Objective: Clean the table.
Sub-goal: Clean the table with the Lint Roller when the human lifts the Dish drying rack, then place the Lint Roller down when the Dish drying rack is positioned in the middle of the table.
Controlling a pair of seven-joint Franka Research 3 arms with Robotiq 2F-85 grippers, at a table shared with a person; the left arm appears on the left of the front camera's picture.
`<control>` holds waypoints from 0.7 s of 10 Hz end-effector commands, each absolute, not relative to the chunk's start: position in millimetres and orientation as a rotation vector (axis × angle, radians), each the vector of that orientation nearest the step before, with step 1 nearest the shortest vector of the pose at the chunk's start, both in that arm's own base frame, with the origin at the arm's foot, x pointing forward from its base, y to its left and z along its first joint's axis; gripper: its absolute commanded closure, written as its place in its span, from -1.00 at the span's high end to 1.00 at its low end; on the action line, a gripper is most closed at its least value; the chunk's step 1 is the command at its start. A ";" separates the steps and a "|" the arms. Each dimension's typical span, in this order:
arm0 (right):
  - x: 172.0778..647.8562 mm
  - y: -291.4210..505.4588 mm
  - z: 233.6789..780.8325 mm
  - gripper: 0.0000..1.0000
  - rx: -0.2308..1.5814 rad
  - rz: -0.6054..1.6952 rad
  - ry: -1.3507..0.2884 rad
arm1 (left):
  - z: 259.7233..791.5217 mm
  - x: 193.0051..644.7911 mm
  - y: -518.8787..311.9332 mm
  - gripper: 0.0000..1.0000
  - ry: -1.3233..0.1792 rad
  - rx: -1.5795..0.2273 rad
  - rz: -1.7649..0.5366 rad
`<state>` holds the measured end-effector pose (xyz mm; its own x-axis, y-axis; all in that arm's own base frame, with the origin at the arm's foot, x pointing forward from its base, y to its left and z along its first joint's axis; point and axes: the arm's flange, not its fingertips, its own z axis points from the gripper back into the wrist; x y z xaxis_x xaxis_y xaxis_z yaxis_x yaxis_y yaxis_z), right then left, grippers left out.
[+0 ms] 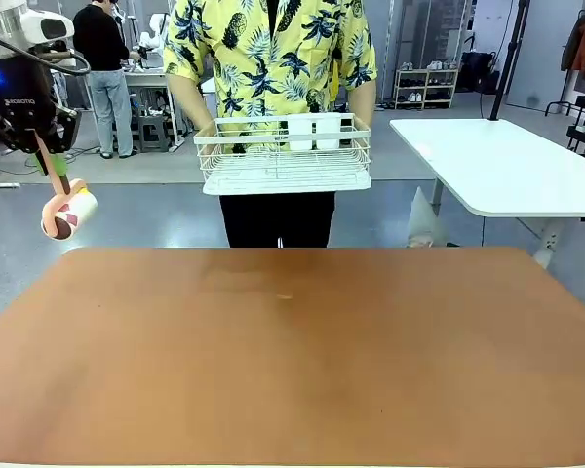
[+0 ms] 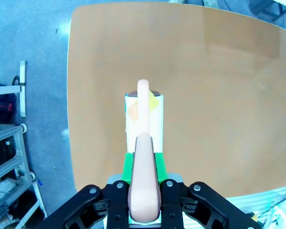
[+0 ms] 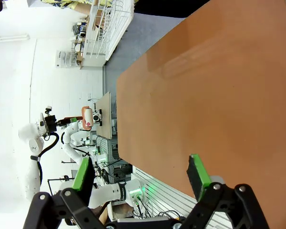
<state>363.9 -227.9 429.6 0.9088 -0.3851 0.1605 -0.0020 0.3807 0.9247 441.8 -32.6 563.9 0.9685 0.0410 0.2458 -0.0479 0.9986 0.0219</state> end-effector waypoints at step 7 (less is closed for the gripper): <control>364.4 -227.8 431.9 1.00 1.171 -0.236 -0.397 | 567.3 439.0 -30.3 -0.59 -0.245 0.043 0.042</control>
